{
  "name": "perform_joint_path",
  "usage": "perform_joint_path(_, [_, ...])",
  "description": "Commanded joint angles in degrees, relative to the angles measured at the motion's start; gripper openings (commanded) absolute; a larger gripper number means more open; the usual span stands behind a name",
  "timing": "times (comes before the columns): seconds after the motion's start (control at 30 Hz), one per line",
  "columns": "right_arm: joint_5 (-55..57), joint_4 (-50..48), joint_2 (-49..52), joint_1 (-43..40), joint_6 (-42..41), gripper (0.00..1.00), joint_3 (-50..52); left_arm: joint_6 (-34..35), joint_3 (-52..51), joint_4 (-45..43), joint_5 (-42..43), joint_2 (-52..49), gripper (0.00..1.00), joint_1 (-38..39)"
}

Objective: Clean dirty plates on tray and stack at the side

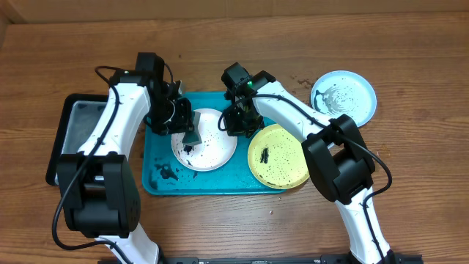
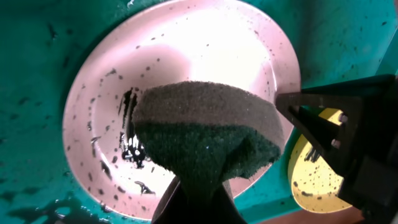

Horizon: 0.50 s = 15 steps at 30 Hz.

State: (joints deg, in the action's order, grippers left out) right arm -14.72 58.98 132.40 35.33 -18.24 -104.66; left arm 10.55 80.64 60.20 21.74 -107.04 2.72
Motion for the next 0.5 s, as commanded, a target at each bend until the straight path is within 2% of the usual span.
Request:
perform_joint_path(0.0, [0.9, -0.3, 0.4, 0.0, -0.4, 0.04, 1.2, 0.9, -1.9, -2.1, 2.3, -0.7, 0.04, 1.5])
perform_joint_path(0.33, [0.9, -0.1, 0.4, 0.0, -0.4, 0.04, 1.2, 9.2, -5.6, -10.7, 1.8, -4.4, 0.04, 5.9])
perform_joint_path(0.47, [0.9, 0.0, 0.4, 0.0, -0.4, 0.04, 1.2, 13.7, -5.6, -9.2, -6.0, -6.8, 0.04, 6.1])
